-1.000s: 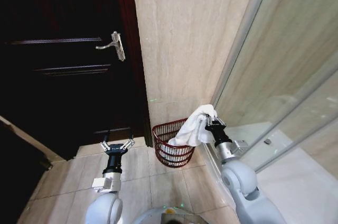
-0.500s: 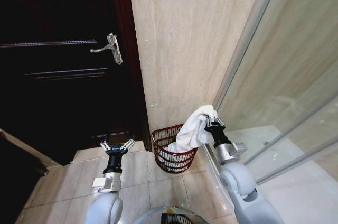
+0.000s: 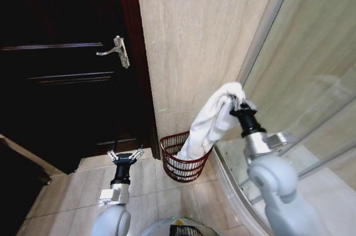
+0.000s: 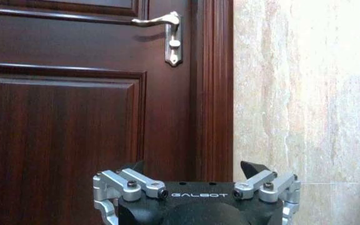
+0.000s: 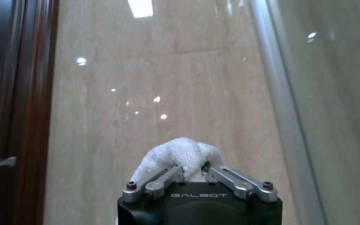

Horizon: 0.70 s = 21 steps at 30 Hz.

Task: Discard the used towel into the hamper.

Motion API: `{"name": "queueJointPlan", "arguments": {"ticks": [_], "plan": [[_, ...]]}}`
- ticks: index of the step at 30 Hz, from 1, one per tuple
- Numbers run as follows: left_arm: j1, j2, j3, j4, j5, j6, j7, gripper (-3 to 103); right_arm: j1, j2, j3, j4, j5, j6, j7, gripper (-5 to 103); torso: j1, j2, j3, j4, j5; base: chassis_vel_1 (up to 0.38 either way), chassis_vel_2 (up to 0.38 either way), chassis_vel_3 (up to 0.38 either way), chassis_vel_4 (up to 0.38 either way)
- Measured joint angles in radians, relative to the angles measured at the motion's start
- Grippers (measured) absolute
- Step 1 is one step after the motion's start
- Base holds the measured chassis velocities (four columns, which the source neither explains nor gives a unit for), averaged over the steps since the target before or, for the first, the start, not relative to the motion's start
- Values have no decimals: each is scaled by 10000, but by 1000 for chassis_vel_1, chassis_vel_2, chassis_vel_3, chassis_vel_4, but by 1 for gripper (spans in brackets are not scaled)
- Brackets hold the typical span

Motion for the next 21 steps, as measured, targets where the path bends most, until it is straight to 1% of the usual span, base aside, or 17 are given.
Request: {"name": "queueJointPlan", "arguments": {"ticks": [3, 4, 6, 7, 9, 10, 12, 14, 15, 18, 19, 21], "plan": [[7, -8, -4, 0, 9, 0, 0, 100, -35, -12, -94, -169, 35, -8, -111, 5, 0, 3, 1, 0, -1, 0, 0, 0, 0], [4, -7, -27, 0, 8, -1, -2, 100, -63, -12, -137, -415, 28, 0, -237, 5, 0, 4, 2, -1, 0, 0, 0, 0, 0], [-6, 31, -111, -28, -32, -17, -20, 100, 25, -160, -198, -1078, -6, 81, -735, 5, 2, 5, 4, -3, 1, 0, 0, 0, 0], [-6, 31, -111, -28, -32, -17, -20, 100, 25, -160, -198, -1078, -6, 81, -735, 5, 2, 5, 4, -3, 1, 0, 0, 0, 0], [-20, 108, -251, -88, -97, -26, -37, 100, 534, -461, -401, -1993, -188, 314, -1148, 5, 3, 8, 6, 0, 3, 0, 0, 0, 0], [-31, 129, -311, -109, -122, -26, -41, 100, 813, -577, -517, -2298, -268, 356, -1206, 5, 4, 8, 7, 0, 5, 0, 0, 0, 0], [-37, 146, -357, -120, -136, -26, -45, 100, 1054, -666, -636, -2476, -298, 367, -1195, 5, 4, 8, 8, 0, 1, 0, 0, 0, 0], [-37, 180, -465, -139, -159, -23, -54, 100, 1739, -946, -972, -2663, -194, 272, -951, 5, 5, 9, 9, 1, 2, 0, 0, 0, 0], [-37, 180, -465, -139, -159, -23, -54, 100, 1739, -946, -972, -2663, -194, 272, -951, 5, 5, 9, 9, 1, 2, 0, 0, 0, 0], [-5, 153, -546, -100, -134, -22, -59, 100, 2799, -1527, -1219, -2425, 511, -28, -452, 5, 6, 12, 9, 2, -2, 0, 0, 0, 0], [-5, 153, -546, -100, -134, -22, -59, 100, 2799, -1527, -1219, -2425, 511, -28, -452, 5, 6, 12, 9, 2, -2, 0, 0, 0, 0], [9, 68, -521, -55, -75, -35, -61, 100, 3195, -1860, -1211, -2226, 1080, -141, -343, 5, 5, 14, 8, 1, -3, 0, 0, 0, 0]]}}
